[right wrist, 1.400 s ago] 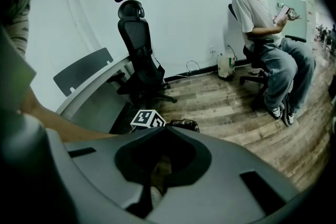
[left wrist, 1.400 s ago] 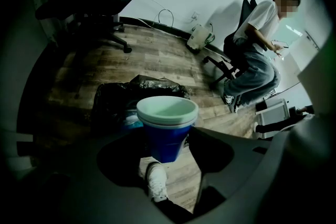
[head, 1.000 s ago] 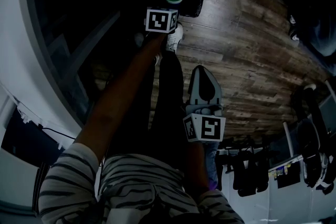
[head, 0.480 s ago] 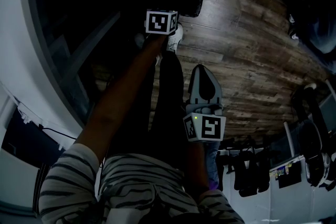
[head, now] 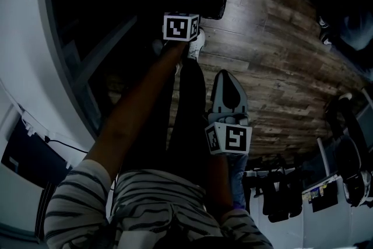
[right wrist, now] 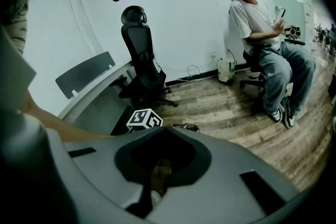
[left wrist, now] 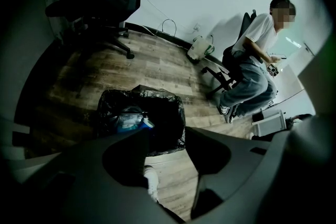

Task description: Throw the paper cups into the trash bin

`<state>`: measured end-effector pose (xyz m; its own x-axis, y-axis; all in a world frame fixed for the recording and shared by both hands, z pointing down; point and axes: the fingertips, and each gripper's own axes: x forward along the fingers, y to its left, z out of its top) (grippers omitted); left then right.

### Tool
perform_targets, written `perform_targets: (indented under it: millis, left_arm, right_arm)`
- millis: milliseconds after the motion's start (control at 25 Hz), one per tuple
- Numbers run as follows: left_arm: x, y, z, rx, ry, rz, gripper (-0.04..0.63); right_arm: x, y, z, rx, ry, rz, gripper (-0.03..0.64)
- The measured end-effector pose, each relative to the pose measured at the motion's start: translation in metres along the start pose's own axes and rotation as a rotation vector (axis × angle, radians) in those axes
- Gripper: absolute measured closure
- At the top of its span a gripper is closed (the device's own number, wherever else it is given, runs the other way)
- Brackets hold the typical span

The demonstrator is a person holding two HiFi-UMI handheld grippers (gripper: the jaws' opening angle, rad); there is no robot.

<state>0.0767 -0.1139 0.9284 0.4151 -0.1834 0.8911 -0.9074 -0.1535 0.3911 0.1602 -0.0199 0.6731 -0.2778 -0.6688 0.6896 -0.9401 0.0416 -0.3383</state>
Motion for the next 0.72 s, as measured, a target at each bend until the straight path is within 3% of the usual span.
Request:
perform_targets:
  millis: [720]
  left_arm:
    - [-0.081,-0.026,0.006,0.019,-0.111,-0.044,0.464]
  right_arm:
    - [-0.032,0.035,0.017,-0.043,-0.082,0.016,0.606]
